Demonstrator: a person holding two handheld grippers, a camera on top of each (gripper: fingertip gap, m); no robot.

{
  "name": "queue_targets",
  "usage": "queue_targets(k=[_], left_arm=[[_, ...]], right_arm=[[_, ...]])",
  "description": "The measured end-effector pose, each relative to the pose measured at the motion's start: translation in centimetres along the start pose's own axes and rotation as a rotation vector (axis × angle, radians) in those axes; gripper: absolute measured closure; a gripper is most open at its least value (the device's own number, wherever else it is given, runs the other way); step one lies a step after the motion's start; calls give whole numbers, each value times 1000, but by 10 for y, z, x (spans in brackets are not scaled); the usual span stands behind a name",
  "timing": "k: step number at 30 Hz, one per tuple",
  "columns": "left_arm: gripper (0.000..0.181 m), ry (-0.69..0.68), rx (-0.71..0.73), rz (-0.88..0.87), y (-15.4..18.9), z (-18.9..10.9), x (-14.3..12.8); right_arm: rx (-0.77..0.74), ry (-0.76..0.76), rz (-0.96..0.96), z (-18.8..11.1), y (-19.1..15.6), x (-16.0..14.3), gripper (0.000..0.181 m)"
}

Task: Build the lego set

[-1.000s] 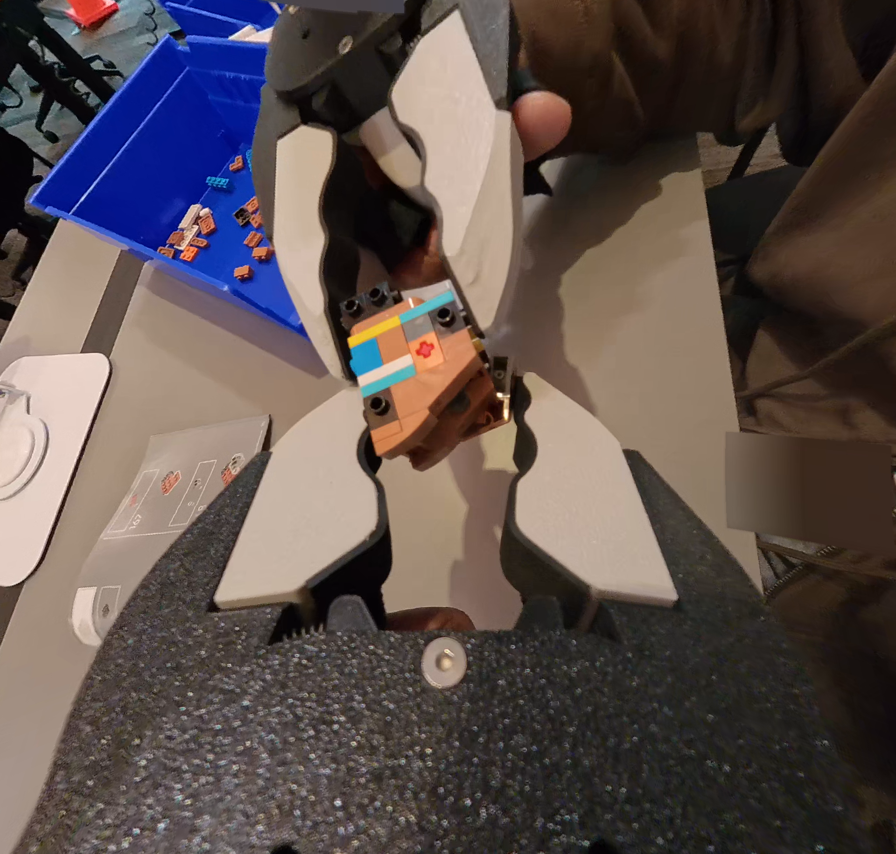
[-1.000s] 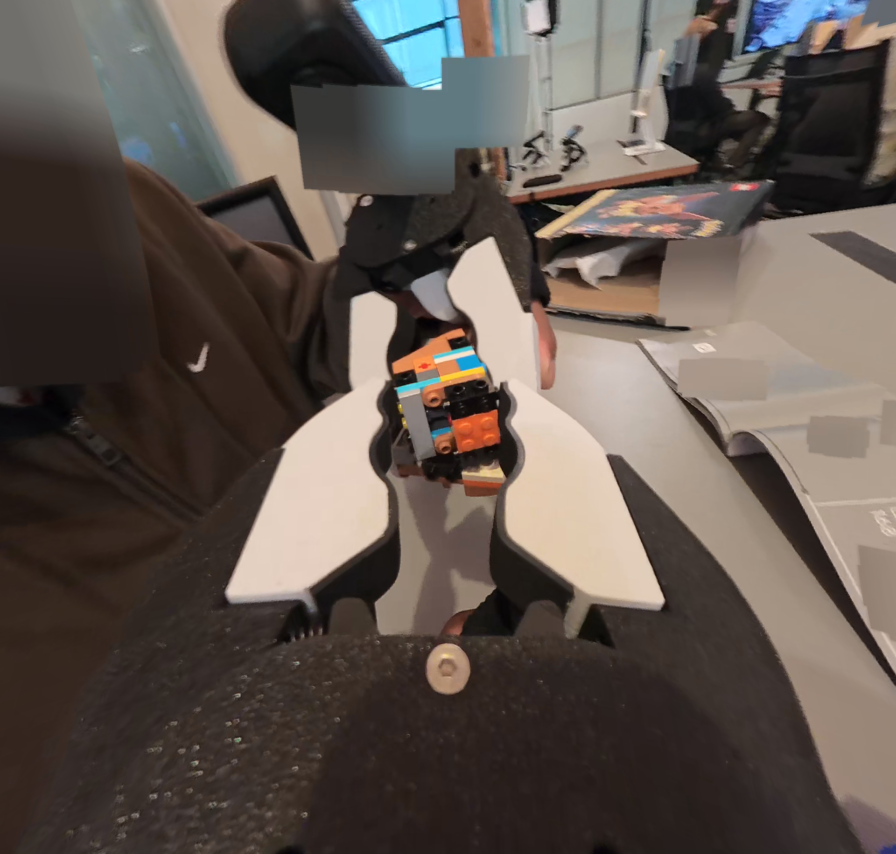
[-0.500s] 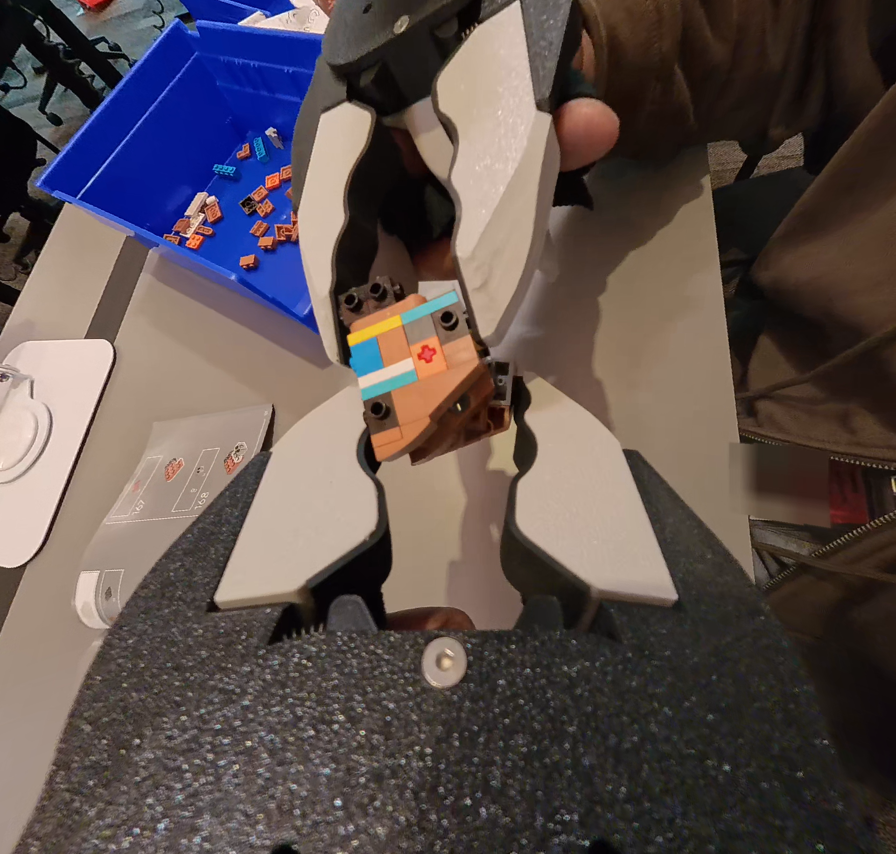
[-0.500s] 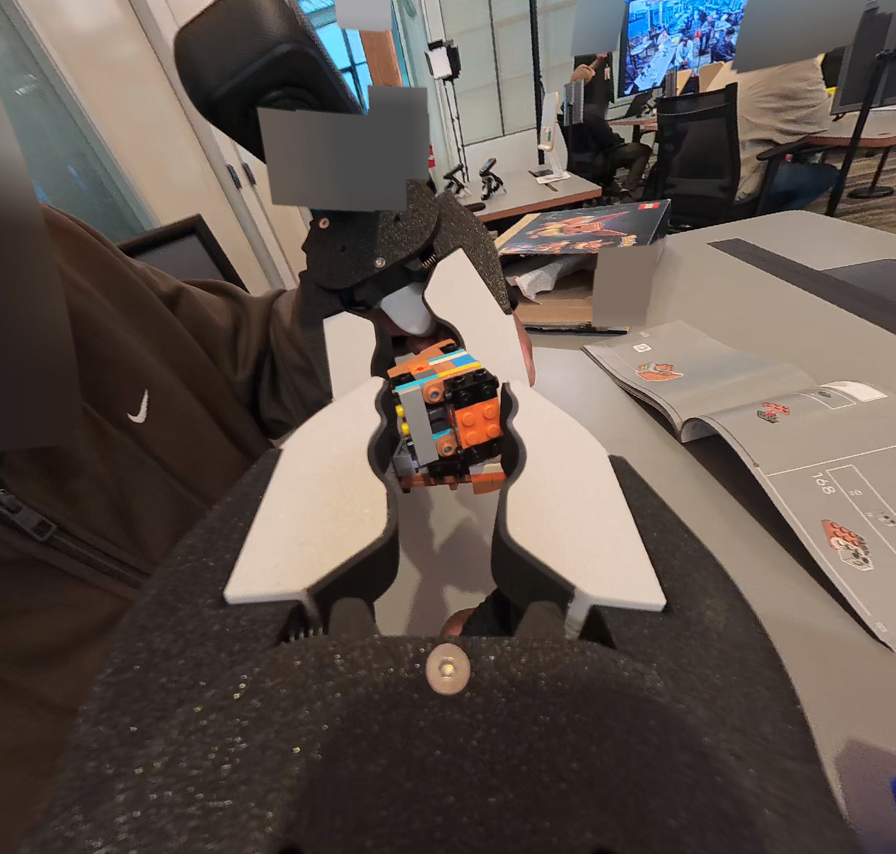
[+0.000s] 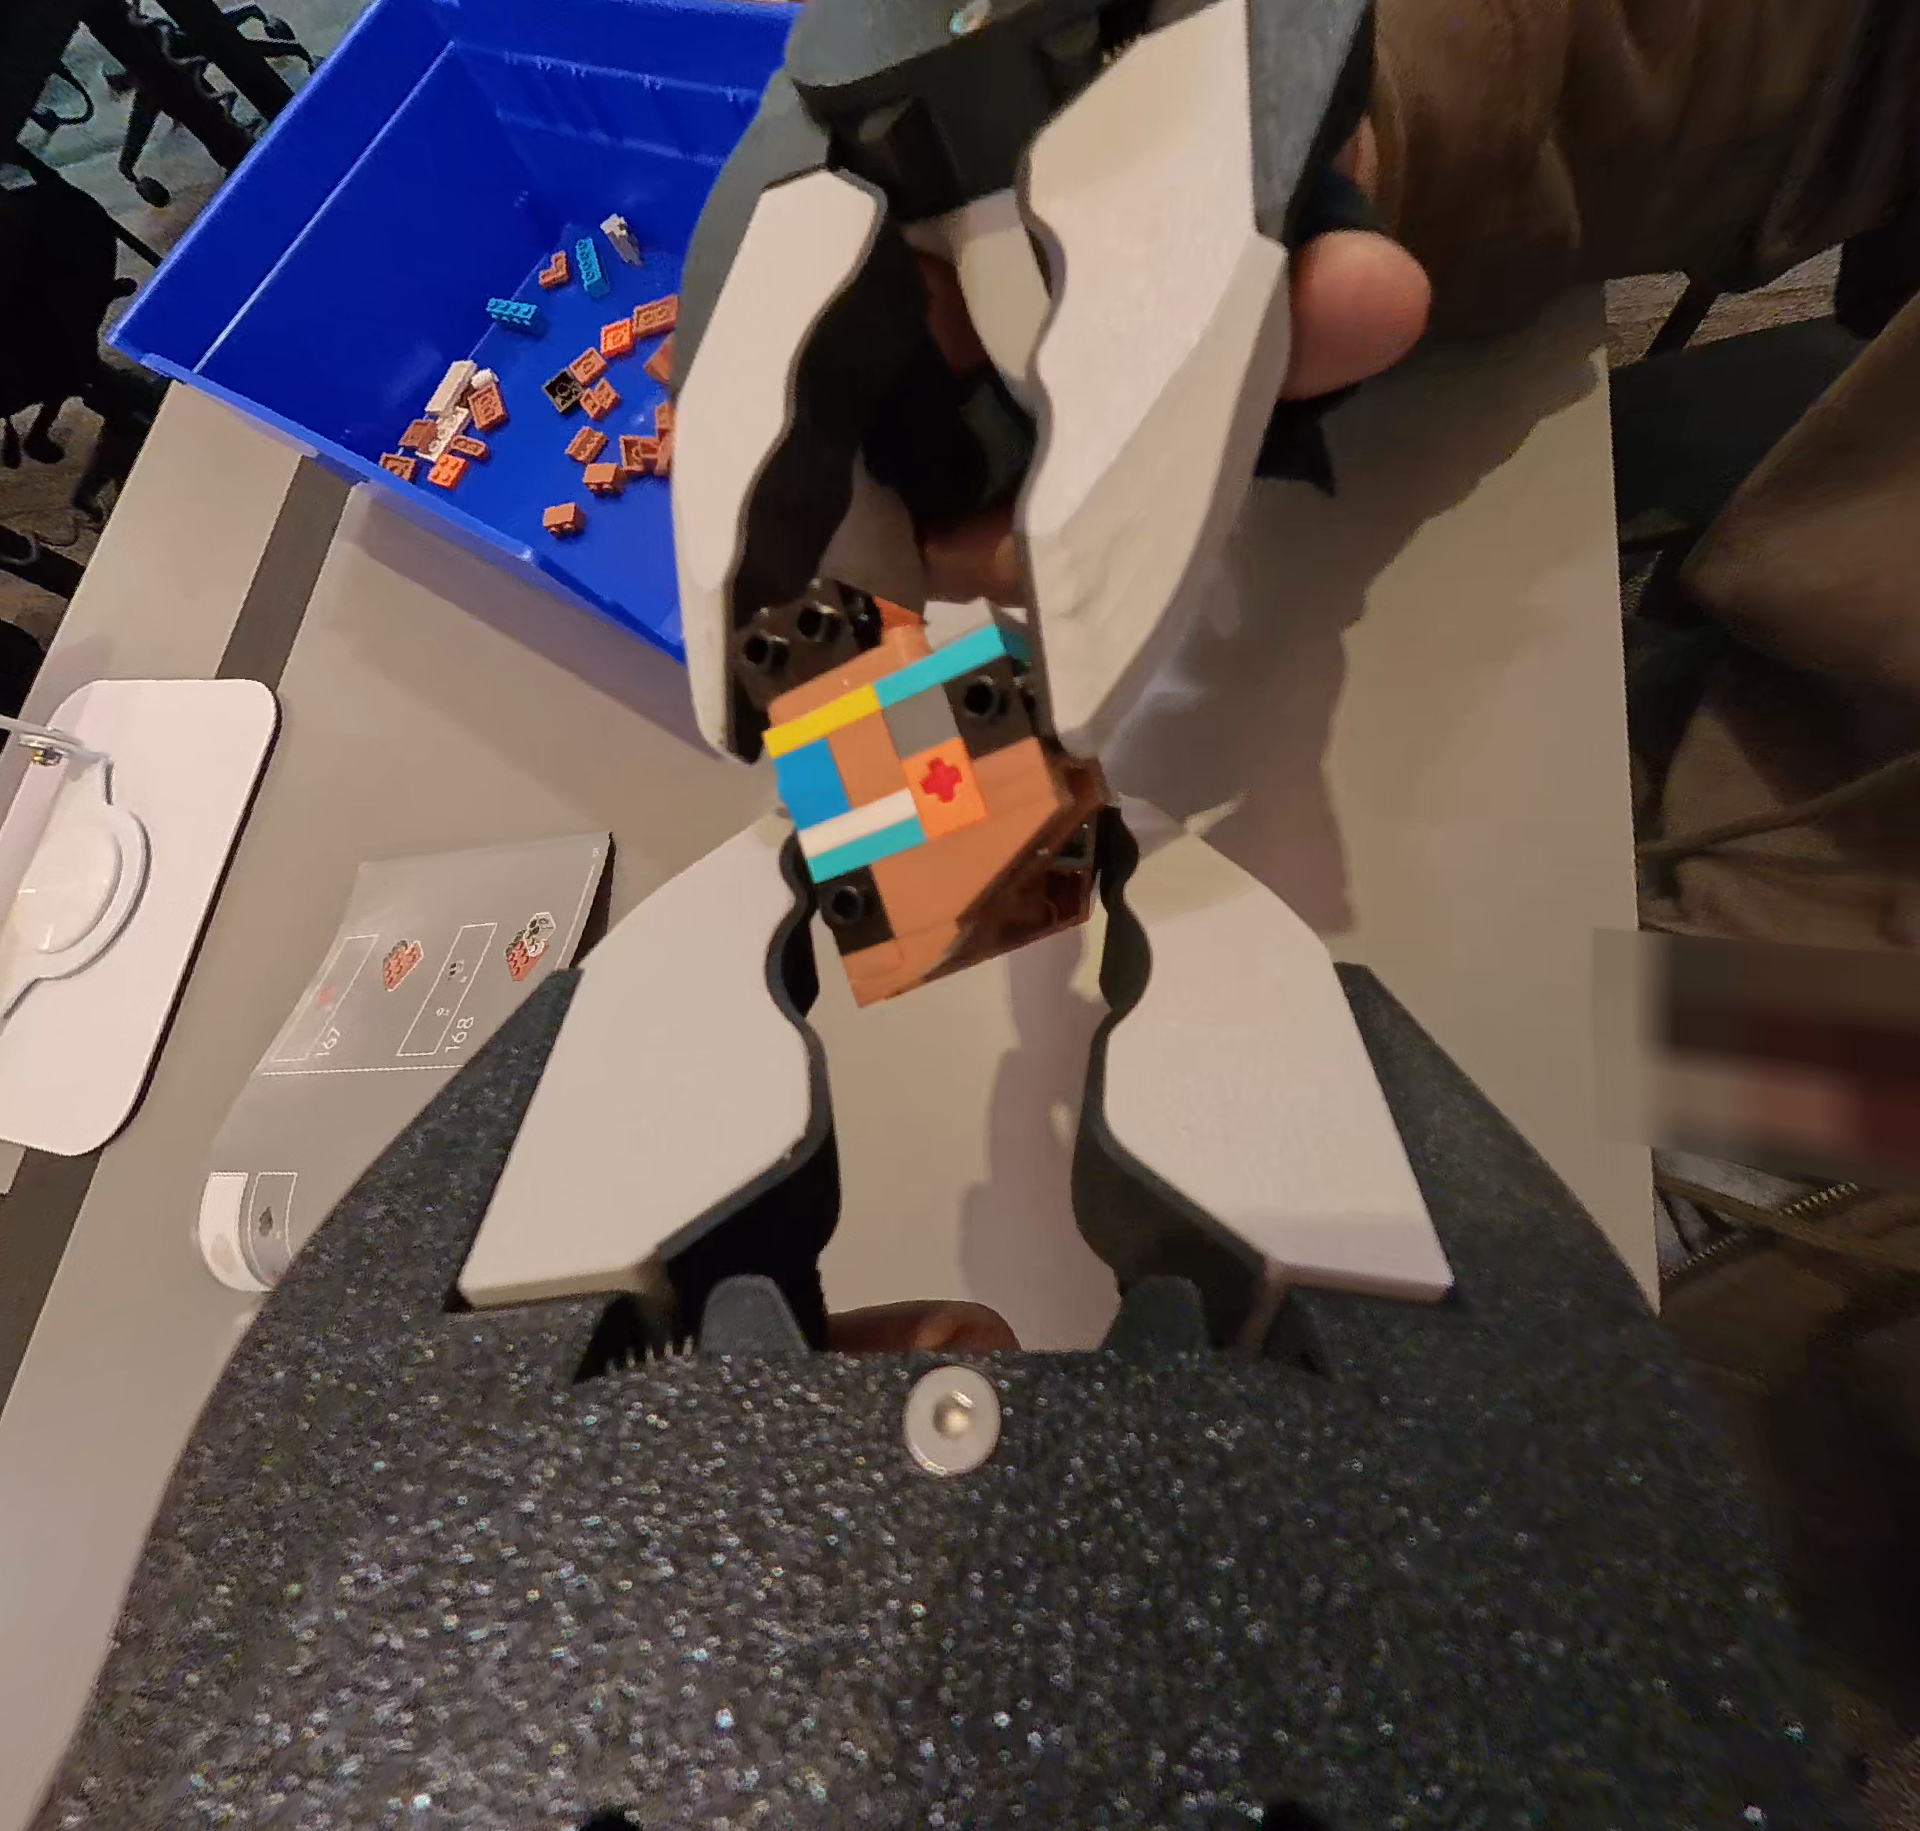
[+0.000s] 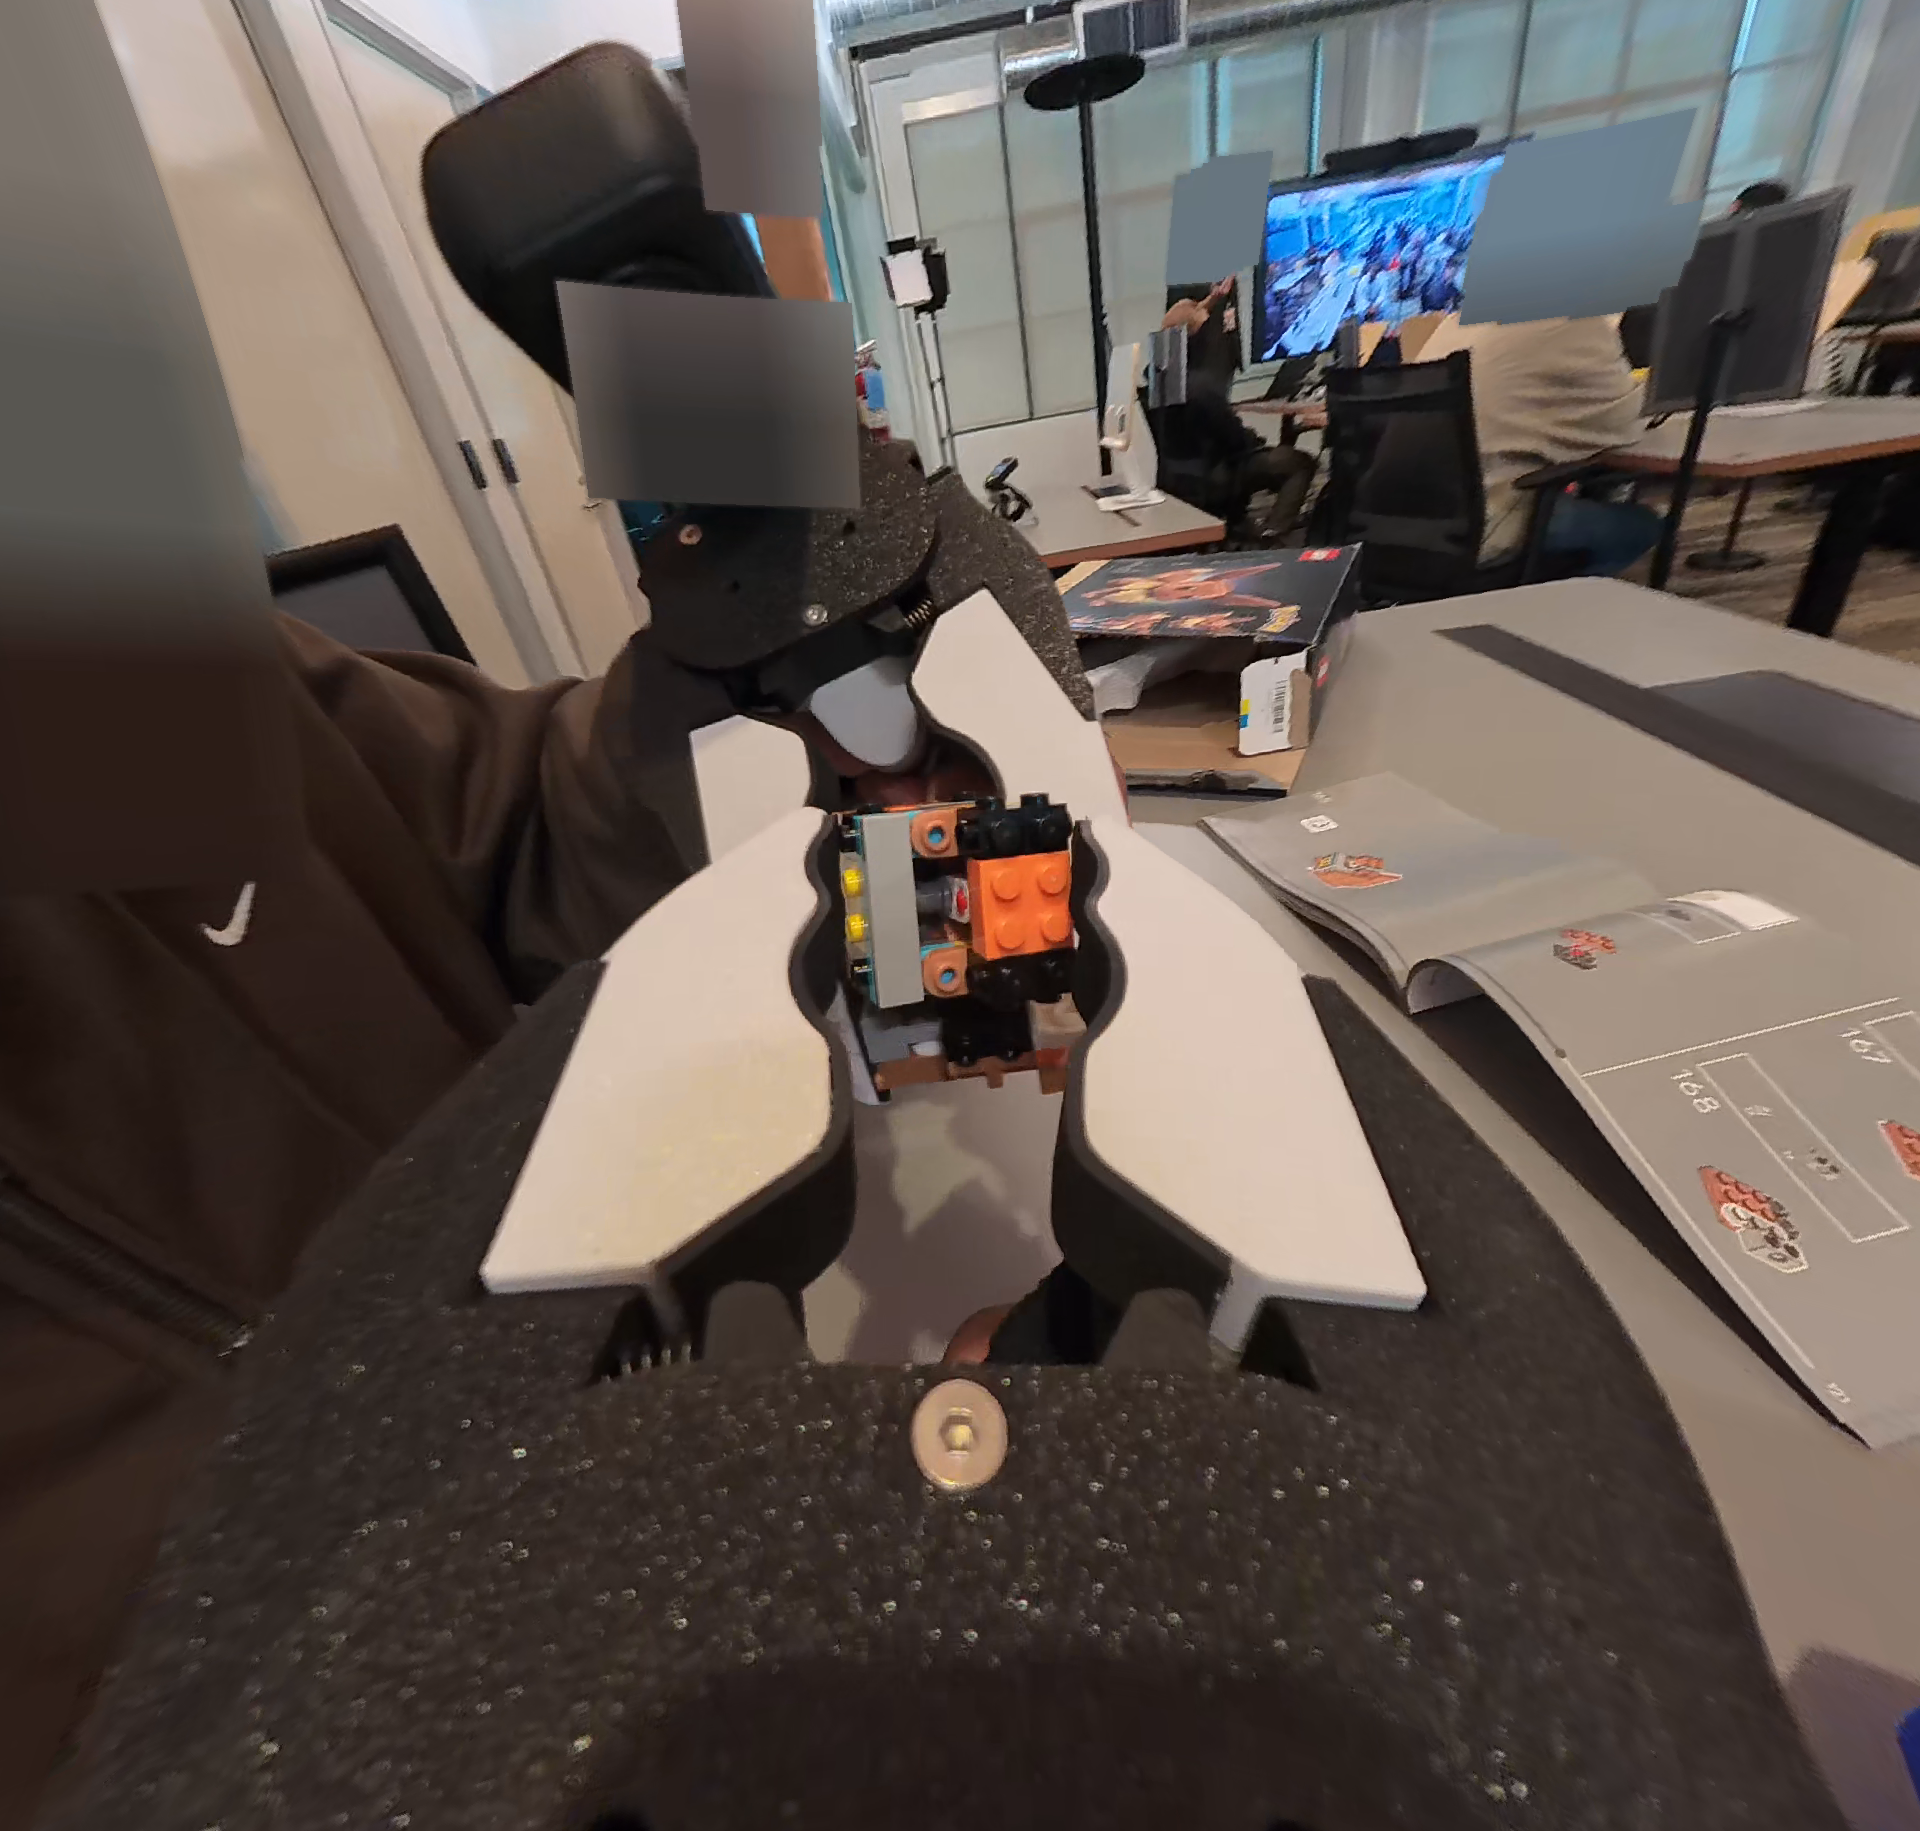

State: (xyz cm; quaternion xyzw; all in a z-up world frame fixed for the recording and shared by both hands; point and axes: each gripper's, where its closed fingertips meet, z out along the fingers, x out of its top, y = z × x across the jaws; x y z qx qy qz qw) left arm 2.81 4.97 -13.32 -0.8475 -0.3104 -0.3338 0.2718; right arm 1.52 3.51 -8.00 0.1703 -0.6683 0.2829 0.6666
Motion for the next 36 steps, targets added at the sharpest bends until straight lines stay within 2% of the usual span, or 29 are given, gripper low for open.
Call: queue_targets(k=[14, 25, 29, 32, 36], left_arm=[[128, -46, 22, 5, -3, 2, -6], [128, -22, -23, -4, 3, 1, -4], [128, -13, -30, 5, 4, 1, -2], [128, 2, -36, 24, 5, 0, 2], [129, 13, -46, 50, 8, -1, 5]], right_arm=[[-211, 119, -126, 3, 2, -1, 140], [-181, 214, -102, -3, 0, -6, 139], [-189, 167, -189, -1, -1, -9, 139], [-177, 121, -259, 1, -5, -13, 132], [-173, 123, -365, -2, -12, -11, 128]])
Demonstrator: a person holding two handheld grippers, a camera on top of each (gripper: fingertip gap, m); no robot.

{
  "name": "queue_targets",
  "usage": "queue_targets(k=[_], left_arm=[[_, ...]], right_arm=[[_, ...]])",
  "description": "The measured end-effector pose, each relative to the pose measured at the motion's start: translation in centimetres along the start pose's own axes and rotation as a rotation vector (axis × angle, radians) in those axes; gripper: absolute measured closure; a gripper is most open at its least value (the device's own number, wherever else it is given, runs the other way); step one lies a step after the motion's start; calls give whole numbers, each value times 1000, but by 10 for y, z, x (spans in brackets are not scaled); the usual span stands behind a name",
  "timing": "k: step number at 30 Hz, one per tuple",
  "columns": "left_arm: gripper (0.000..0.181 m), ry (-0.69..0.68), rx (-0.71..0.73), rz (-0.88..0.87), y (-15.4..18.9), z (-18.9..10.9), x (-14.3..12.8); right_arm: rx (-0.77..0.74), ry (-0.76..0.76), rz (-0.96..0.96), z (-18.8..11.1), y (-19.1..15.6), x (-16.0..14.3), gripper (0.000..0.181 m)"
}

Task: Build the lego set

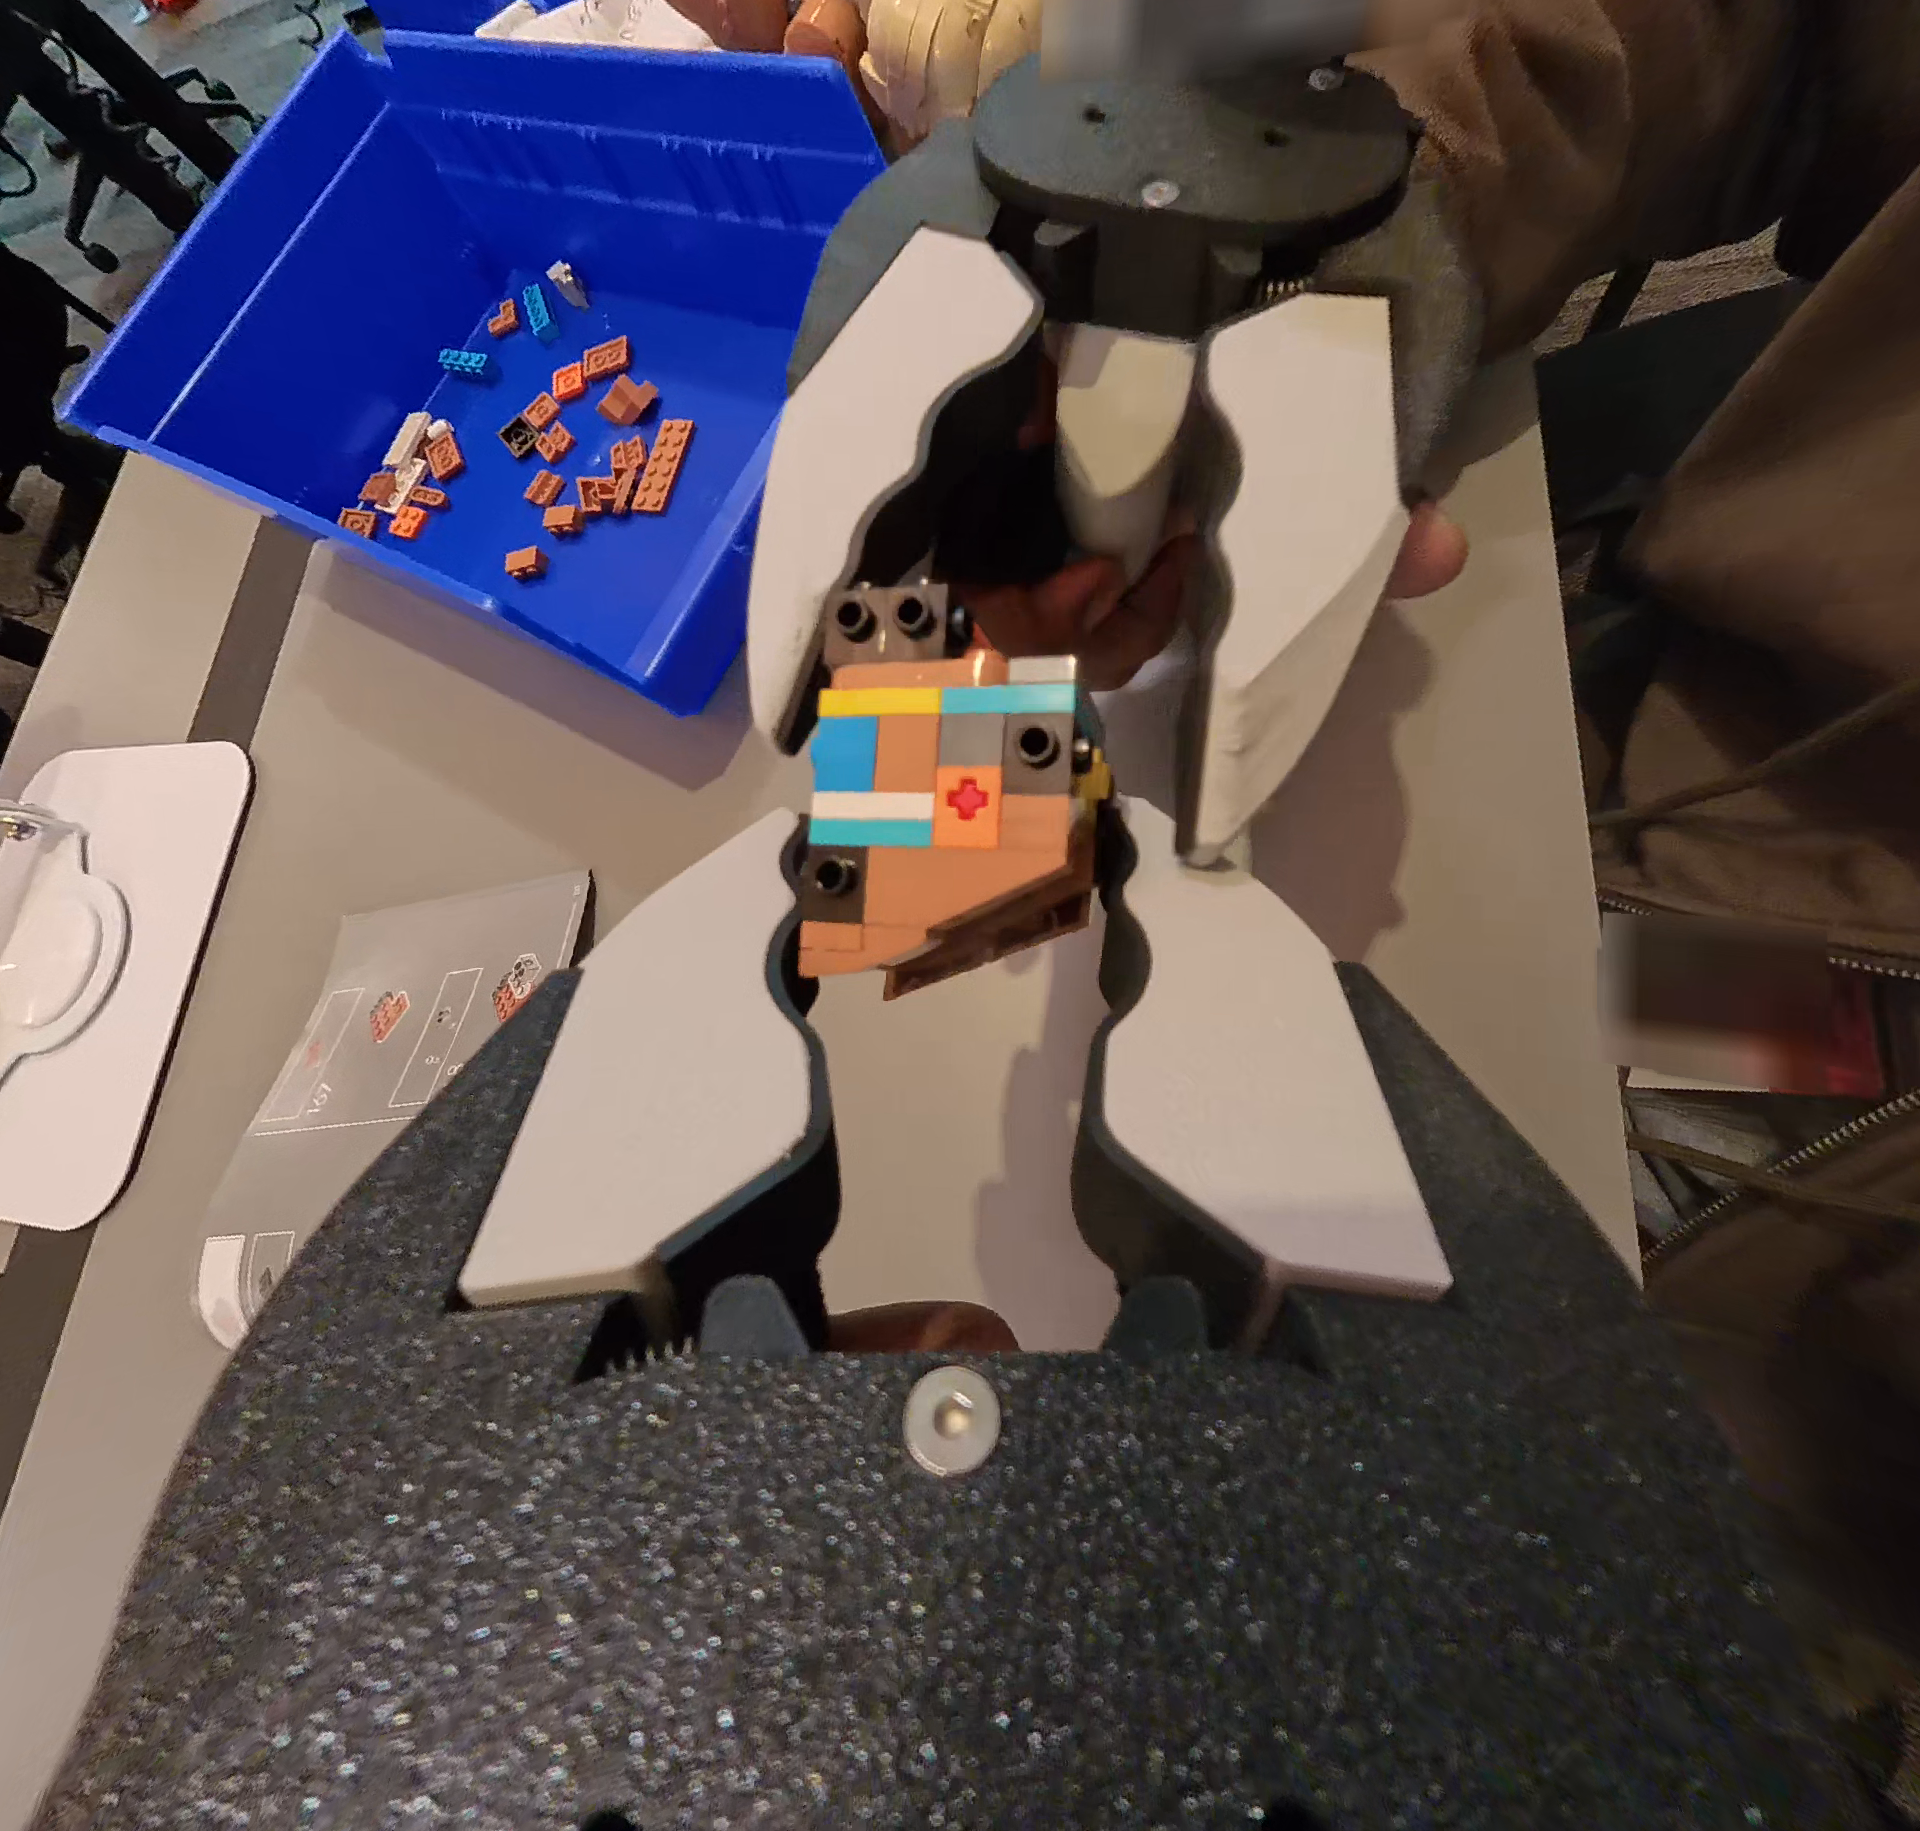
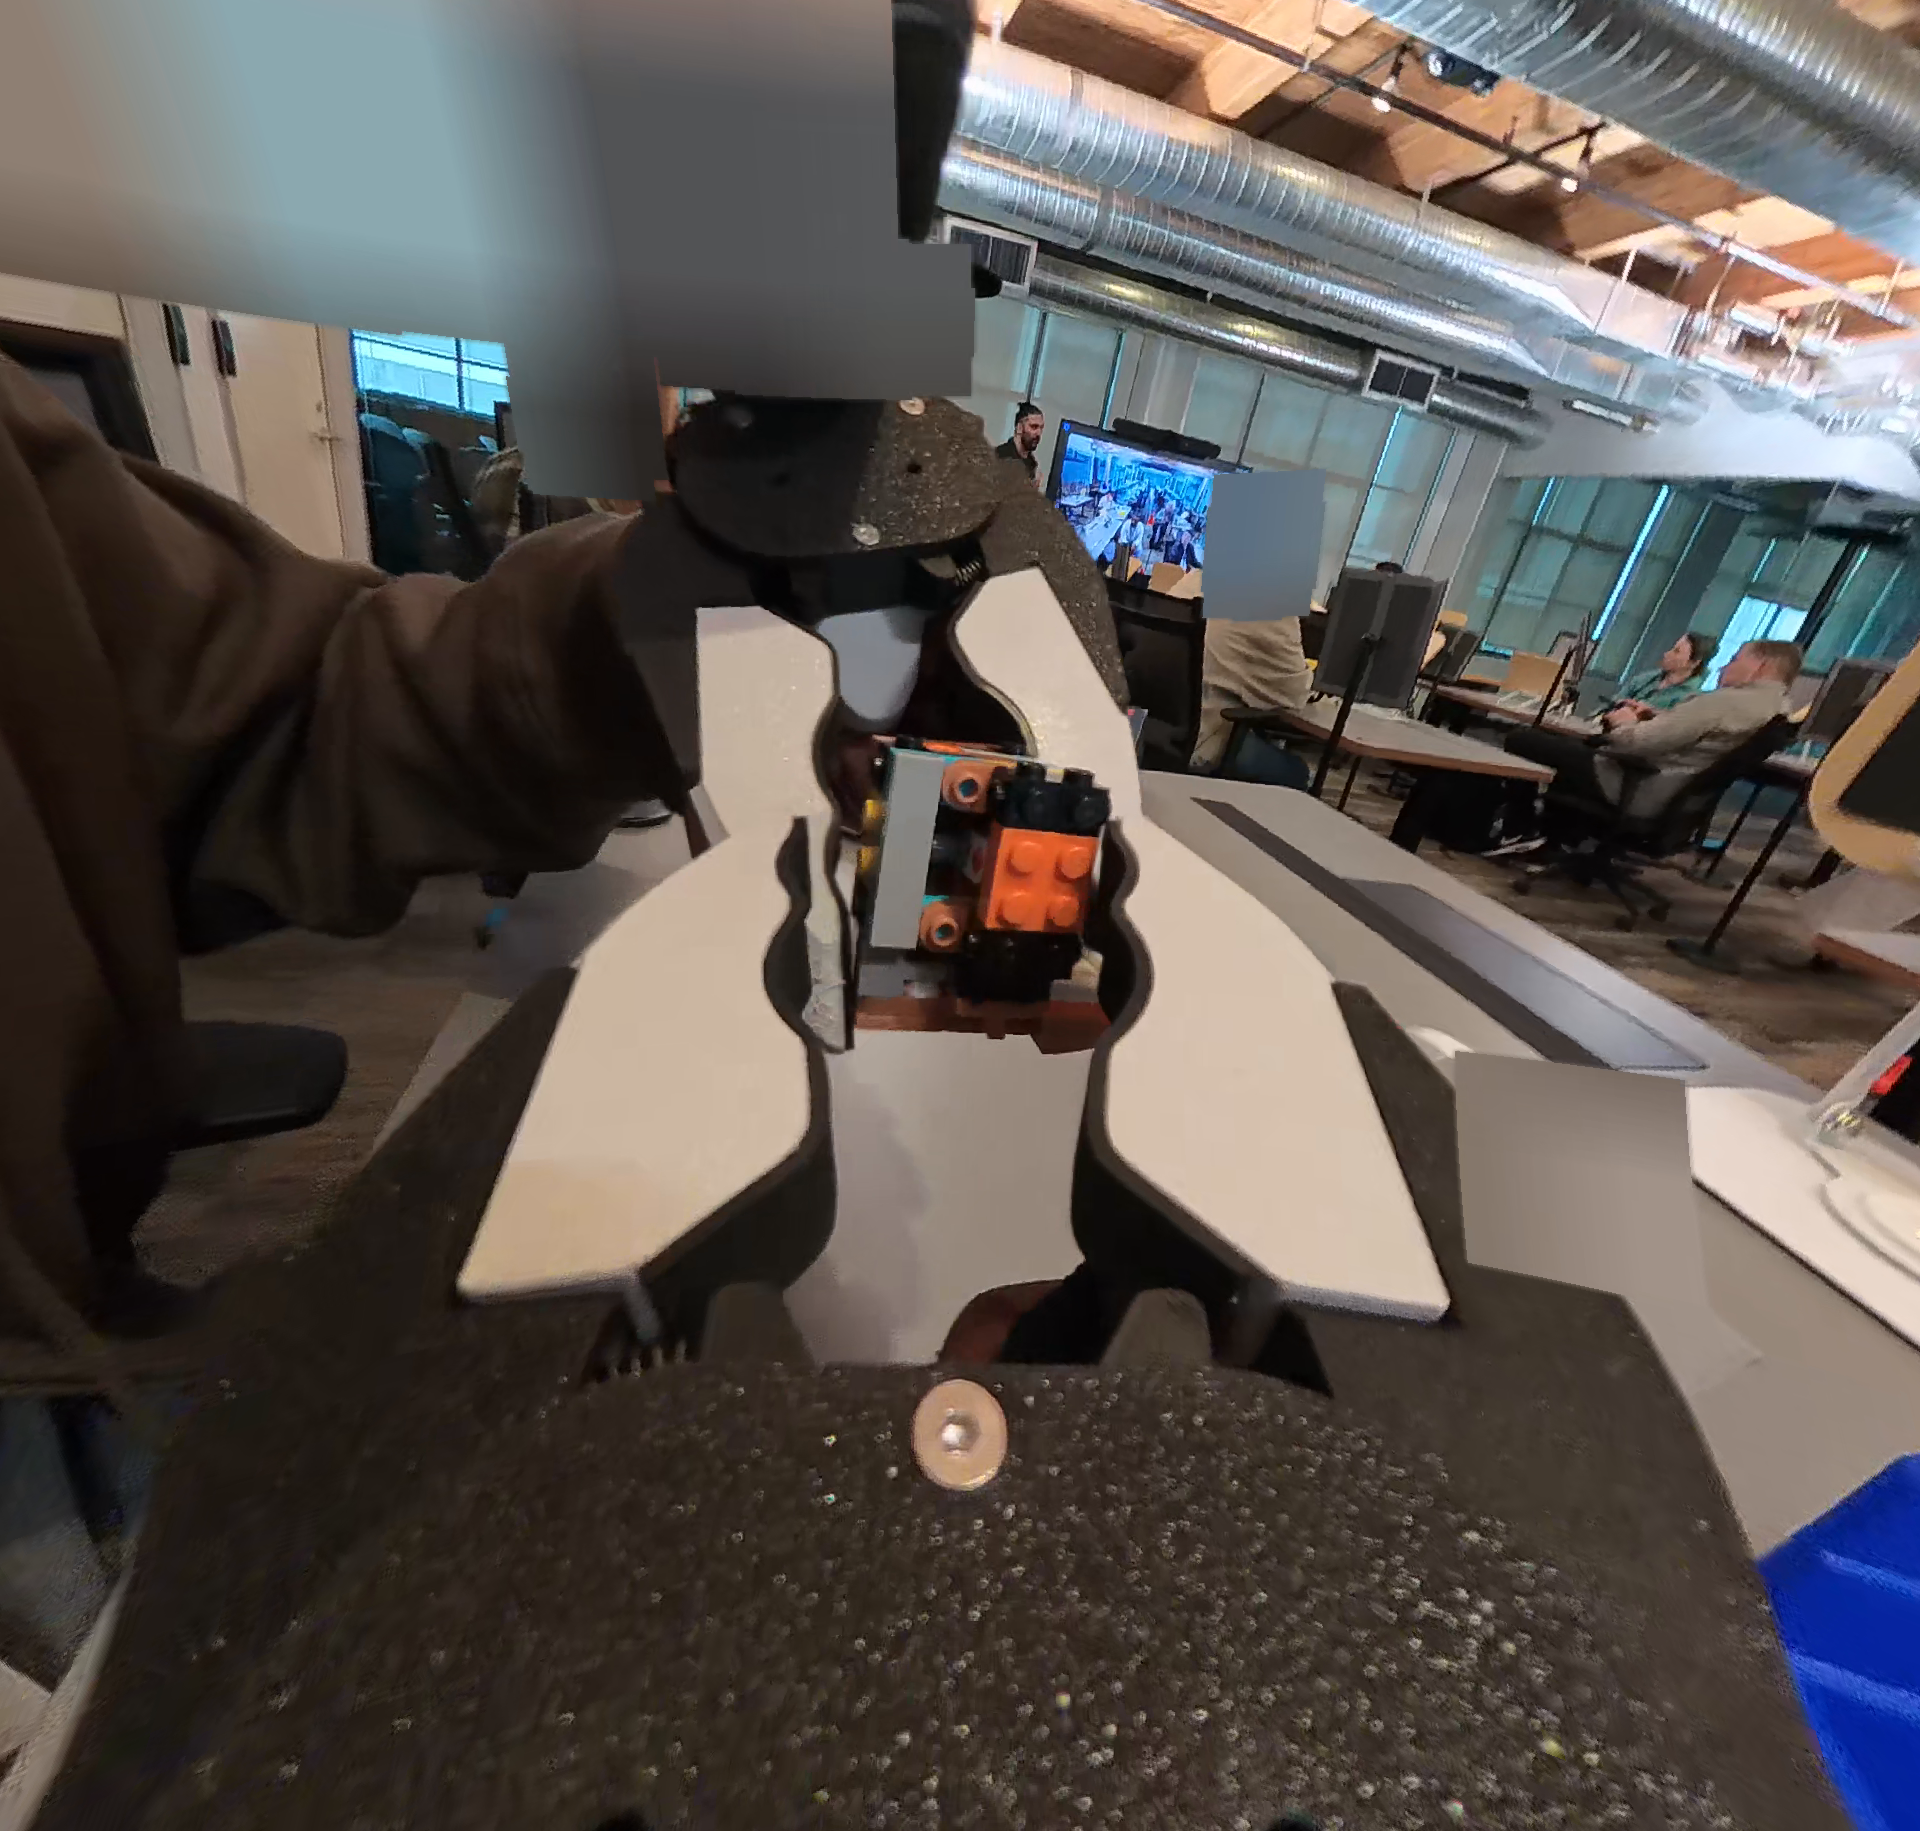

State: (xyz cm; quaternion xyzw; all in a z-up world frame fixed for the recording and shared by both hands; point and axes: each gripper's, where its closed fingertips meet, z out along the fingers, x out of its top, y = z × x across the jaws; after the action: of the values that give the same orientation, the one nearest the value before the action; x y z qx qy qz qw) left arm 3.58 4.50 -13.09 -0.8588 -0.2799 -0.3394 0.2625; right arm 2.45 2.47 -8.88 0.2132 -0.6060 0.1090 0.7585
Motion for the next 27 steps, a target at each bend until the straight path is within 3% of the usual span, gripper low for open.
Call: queue_targets(k=[7, 12, 16, 27], left_arm=[[128, -22, -30, 6, 4, -1, -2], [128, -16, -81, 8, 9, -4, 3], [128, -3, -134, 7, 13, -8, 7], [128, -64, -213, 50, 21, -12, 9]], right_arm=[[-11, -8, -303, -14, -4, 7, 123], [-46, -56, -700, -21, -2, 13, 115], [18, -105, -958, -21, -13, 12, 108], [52, -186, -1286, -5, -20, 6, 104]])
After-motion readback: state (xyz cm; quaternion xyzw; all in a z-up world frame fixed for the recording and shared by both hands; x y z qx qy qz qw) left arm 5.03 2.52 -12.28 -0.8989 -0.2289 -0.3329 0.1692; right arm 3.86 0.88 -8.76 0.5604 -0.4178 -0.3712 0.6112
